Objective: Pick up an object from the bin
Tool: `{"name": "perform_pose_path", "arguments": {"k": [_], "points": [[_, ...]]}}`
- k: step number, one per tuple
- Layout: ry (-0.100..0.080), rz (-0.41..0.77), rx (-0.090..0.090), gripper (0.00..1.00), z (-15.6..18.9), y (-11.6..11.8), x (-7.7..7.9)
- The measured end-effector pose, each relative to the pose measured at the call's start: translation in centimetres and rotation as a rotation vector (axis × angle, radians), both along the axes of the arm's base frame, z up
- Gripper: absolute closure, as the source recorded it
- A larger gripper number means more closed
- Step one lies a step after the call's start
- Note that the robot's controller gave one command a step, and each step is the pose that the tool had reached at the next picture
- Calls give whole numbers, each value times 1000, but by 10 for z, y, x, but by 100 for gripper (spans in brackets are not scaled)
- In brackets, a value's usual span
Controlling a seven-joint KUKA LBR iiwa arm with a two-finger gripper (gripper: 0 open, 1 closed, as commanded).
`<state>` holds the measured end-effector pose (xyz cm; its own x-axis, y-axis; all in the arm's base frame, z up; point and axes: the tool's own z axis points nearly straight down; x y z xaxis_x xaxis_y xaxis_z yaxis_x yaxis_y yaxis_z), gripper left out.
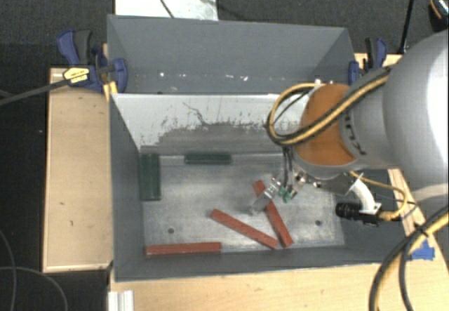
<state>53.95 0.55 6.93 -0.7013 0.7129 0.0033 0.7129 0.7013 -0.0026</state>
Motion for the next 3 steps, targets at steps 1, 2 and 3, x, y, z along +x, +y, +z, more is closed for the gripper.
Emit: {"name": "perform_pose_path", "arguments": {"k": [1,2,3], "points": [[2,-137,1,0,1,28,-12],[2,-135,0,100,1,28,-12],[-12,-130,0,100,74,27,-10]]}}
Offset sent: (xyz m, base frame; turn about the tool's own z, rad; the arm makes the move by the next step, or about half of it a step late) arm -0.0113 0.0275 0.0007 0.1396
